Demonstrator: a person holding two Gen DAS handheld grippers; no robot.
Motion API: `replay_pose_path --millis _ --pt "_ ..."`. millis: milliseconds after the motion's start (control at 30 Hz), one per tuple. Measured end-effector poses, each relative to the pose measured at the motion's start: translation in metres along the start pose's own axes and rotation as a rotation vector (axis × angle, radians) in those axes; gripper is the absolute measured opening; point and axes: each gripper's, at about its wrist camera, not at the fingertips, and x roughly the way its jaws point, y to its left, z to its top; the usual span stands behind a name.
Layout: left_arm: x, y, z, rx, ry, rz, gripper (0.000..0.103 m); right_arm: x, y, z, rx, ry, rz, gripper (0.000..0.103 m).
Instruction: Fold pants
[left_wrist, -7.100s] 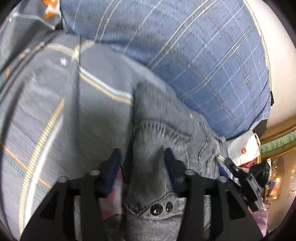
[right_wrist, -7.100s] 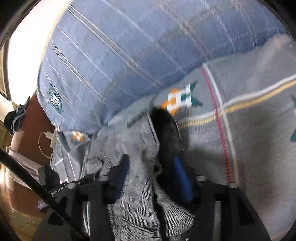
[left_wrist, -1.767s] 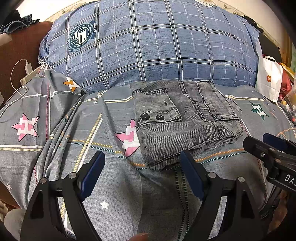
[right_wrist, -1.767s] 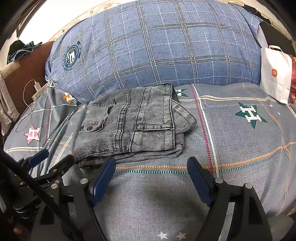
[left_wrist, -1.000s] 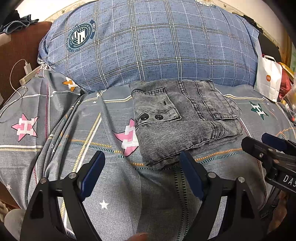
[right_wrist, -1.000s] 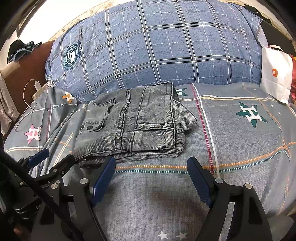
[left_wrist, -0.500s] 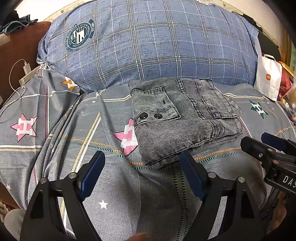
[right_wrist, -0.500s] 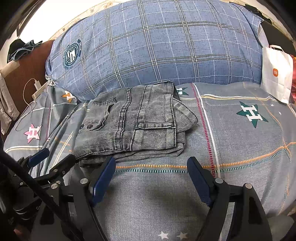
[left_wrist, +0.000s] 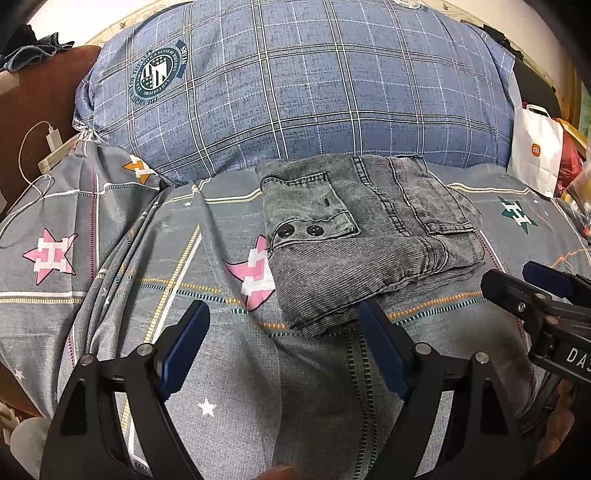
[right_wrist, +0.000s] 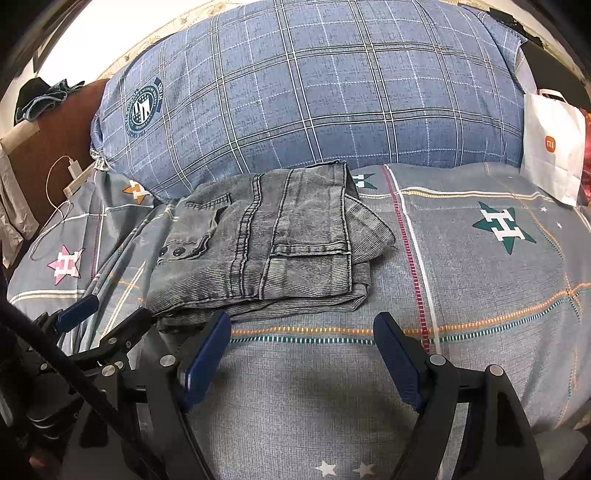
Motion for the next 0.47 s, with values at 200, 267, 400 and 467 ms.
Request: replay_pose_path --millis 200,267,400,467 --pt "0.0024 0.0003 -0.0002 0.003 0.008 -0.002 0.083 0.0007 -0.0012 0.0002 -0.003 0.002 0.002 0.081" --pt "0.0027 -0.0001 -0.0004 0.006 0.007 -0.001 0.083 0.0008 -0.0014 0.0004 -0.002 0.002 0.002 0.081" --pt "0.0022 0.0002 -0.0007 0.012 -0.004 0.001 0.083 0.0014 -0.0017 0.0000 -0.003 0.005 0.002 0.081" --pt "0.0025 0.0004 -0.0004 0.015 -0.006 -0.002 0.083 0.0021 -0.0021 -0.0002 -0.004 0.006 0.001 0.081"
